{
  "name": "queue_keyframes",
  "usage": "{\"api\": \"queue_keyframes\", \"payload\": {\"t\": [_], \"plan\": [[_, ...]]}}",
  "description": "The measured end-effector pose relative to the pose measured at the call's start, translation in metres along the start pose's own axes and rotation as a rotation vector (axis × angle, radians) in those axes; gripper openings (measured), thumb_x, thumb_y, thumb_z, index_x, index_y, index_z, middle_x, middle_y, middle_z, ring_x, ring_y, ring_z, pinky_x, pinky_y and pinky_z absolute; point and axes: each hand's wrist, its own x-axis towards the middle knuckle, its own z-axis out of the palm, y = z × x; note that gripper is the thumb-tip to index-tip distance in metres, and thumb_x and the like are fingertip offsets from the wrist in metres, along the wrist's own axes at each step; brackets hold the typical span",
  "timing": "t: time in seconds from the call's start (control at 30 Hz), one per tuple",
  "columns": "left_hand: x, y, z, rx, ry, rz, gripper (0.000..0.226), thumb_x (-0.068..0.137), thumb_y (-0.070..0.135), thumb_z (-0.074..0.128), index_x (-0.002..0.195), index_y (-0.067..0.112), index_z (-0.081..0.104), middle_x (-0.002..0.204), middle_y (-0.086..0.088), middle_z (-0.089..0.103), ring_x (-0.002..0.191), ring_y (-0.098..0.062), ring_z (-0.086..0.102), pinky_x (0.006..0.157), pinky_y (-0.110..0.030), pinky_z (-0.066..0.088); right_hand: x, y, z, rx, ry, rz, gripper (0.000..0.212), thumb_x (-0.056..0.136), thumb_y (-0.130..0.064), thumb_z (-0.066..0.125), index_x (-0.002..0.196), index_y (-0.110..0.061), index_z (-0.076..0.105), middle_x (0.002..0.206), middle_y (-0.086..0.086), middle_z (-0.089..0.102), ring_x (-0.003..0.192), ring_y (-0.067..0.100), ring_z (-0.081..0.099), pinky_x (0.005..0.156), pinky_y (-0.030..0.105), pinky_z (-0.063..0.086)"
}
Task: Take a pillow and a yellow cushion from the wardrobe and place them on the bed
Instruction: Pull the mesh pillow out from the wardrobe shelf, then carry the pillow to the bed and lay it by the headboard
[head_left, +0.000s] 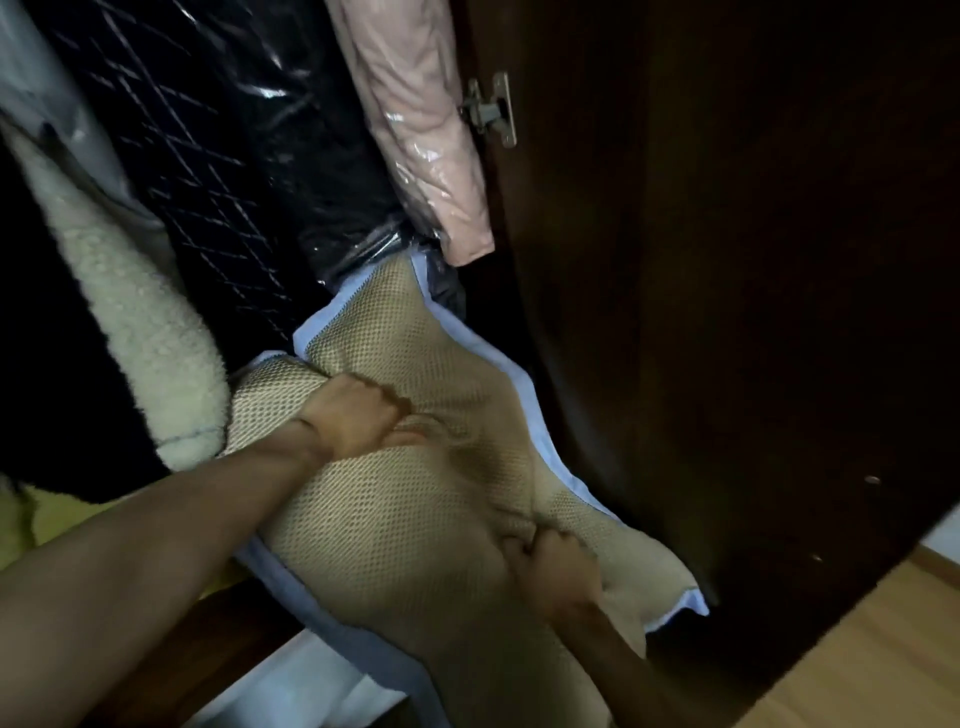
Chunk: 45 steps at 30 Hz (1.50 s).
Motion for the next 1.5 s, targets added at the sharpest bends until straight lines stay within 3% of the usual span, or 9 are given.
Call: {"api": "queue_keyframes", "payload": {"t": [0.2, 0.33, 0.5, 0.73, 0.93, 1.03, 1.13, 1.33, 1.5], "plan": [[-0.038, 0.044, -0.094, 0.086, 0.041, -0.023, 0.079, 0.088, 0.079, 0.006, 0.092, 0.024, 0.061, 0.076, 0.006, 0.068, 0.062, -0.017, 0.063, 0.056, -0.032, 0.037, -0.067, 0.004, -0.060, -0.112, 0.064, -0.060, 0.050, 0.079, -0.062, 0.034, 0.052, -0.023, 0.051, 0.058, -0.008, 0.056, 0.062, 0.012, 0.056, 0.065, 0.031, 0.039], [-0.083, 0.067, -0.154, 0.138, 0.124, -0.064, 0.077, 0.089, 0.077, 0.006, 0.091, 0.024, 0.061, 0.067, 0.007, 0.064, 0.046, -0.014, 0.040, 0.050, -0.029, 0.034, -0.113, 0.000, -0.102, -0.185, 0.136, -0.110, 0.048, 0.076, -0.062, 0.034, 0.052, -0.023, 0.050, 0.058, -0.008, 0.056, 0.058, 0.011, 0.054, 0.060, 0.030, 0.042], [-0.142, 0.070, -0.220, 0.194, 0.205, -0.116, 0.070, 0.093, 0.075, 0.014, 0.090, 0.022, 0.060, 0.068, 0.005, 0.067, 0.054, -0.019, 0.062, 0.051, -0.030, 0.033, -0.143, -0.023, -0.136, -0.192, 0.212, -0.230, 0.045, 0.078, -0.060, 0.038, 0.056, -0.023, 0.049, 0.054, -0.006, 0.052, 0.049, 0.007, 0.048, 0.051, 0.029, 0.040], [-0.217, 0.078, -0.314, 0.346, 0.225, -0.267, 0.057, 0.094, 0.071, 0.032, 0.077, 0.023, 0.058, 0.059, 0.007, 0.064, 0.048, -0.018, 0.060, 0.049, -0.028, 0.023, -0.144, -0.074, -0.169, -0.094, 0.181, -0.551, 0.043, 0.089, -0.048, 0.050, 0.059, -0.018, 0.054, 0.055, -0.004, 0.055, 0.053, 0.012, 0.055, 0.051, 0.032, 0.043], [-0.282, 0.105, -0.358, 0.365, 0.089, -0.542, 0.058, 0.094, 0.071, 0.032, 0.075, 0.020, 0.052, 0.055, 0.003, 0.062, 0.044, -0.023, 0.058, 0.048, -0.026, 0.025, -0.150, -0.114, -0.190, -0.118, 0.085, -0.810, 0.030, 0.088, -0.041, 0.054, 0.072, -0.017, 0.058, 0.063, -0.004, 0.060, 0.060, 0.014, 0.058, 0.056, 0.031, 0.044], [-0.307, 0.128, -0.380, 0.372, -0.012, -0.671, 0.064, 0.092, 0.074, 0.024, 0.083, 0.020, 0.056, 0.065, -0.002, 0.068, 0.056, -0.026, 0.065, 0.052, -0.029, 0.034, -0.159, -0.134, -0.190, -0.179, 0.139, -0.952, 0.036, 0.082, -0.053, 0.043, 0.072, -0.021, 0.057, 0.057, -0.008, 0.052, 0.051, 0.011, 0.049, 0.046, 0.024, 0.028], [-0.331, 0.167, -0.411, 0.384, -0.204, -0.826, 0.070, 0.088, 0.075, 0.018, 0.092, 0.018, 0.058, 0.068, -0.003, 0.066, 0.058, -0.027, 0.064, 0.058, -0.033, 0.042, -0.178, -0.155, -0.179, -0.215, 0.055, -1.089, 0.041, 0.074, -0.059, 0.034, 0.070, -0.023, 0.054, 0.065, -0.001, 0.059, 0.060, 0.024, 0.056, 0.053, 0.031, 0.036], [-0.382, 0.232, -0.468, 0.450, -0.424, -0.966, 0.066, 0.093, 0.074, 0.021, 0.095, 0.016, 0.054, 0.068, -0.001, 0.061, 0.054, -0.025, 0.052, 0.058, -0.034, 0.045, -0.242, -0.180, -0.149, 0.013, -0.023, -1.300, 0.039, 0.073, -0.054, 0.040, 0.053, -0.020, 0.042, 0.052, 0.002, 0.052, 0.051, 0.029, 0.053, 0.051, 0.031, 0.036], [-0.462, 0.295, -0.532, 0.571, -0.541, -1.092, 0.062, 0.093, 0.074, 0.027, 0.084, 0.018, 0.053, 0.050, -0.004, 0.052, 0.045, -0.027, 0.055, 0.054, -0.033, 0.038, -0.342, -0.202, -0.132, 0.224, -0.187, -1.566, 0.032, 0.077, -0.042, 0.052, 0.069, -0.013, 0.061, 0.056, 0.007, 0.059, 0.053, 0.033, 0.058, 0.049, 0.033, 0.038]]}}
